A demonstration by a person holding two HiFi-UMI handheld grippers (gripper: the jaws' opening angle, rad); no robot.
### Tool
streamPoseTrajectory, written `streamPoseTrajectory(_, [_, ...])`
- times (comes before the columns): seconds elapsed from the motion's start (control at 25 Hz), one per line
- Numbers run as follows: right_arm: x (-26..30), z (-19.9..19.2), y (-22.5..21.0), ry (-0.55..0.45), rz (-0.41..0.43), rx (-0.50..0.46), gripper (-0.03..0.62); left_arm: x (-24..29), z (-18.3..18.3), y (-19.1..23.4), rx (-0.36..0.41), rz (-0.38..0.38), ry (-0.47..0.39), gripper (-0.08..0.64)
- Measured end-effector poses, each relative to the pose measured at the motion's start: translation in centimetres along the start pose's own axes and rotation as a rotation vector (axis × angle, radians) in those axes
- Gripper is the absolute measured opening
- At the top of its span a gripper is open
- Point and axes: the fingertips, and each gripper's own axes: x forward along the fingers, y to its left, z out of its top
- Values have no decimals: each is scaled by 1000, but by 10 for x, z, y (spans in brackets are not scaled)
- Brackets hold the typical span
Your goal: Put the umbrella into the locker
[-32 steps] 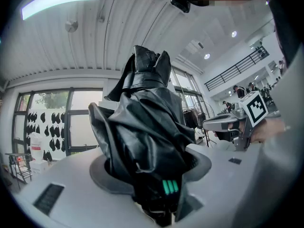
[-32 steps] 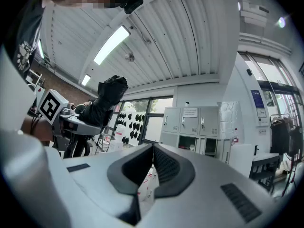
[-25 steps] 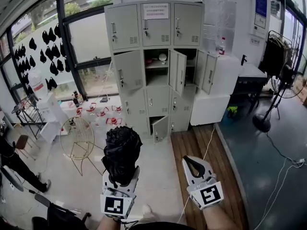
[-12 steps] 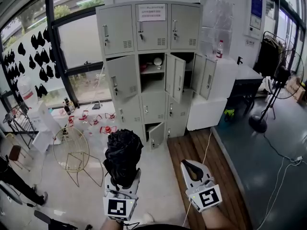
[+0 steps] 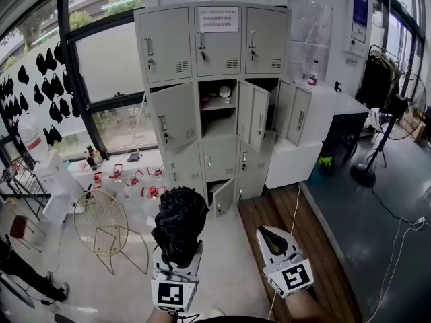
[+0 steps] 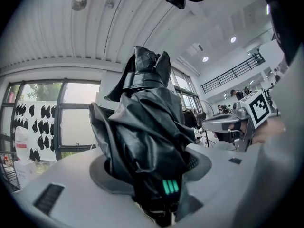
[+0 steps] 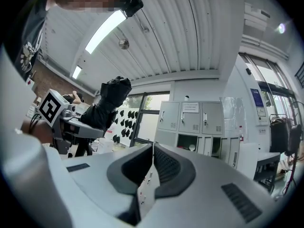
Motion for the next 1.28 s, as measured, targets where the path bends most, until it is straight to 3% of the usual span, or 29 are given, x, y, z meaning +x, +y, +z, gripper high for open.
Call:
streamPoseTrajectory(0.32, [40, 8, 21, 12, -16, -12, 32, 12, -8, 48, -15, -30, -10, 261])
streamPoseTrajectory(0.56, [51, 7, 20, 43, -42, -12, 32, 19, -17, 59, -32, -57, -9, 261])
streamPoseTrajectory(0.84, [69, 0, 27, 59, -16, -11, 32, 21, -30, 73, -60, -50, 4, 262])
streamPoseTrajectory(1.28, [96, -24, -14, 60, -28, 32, 32, 69, -44, 79, -59, -24, 37, 261])
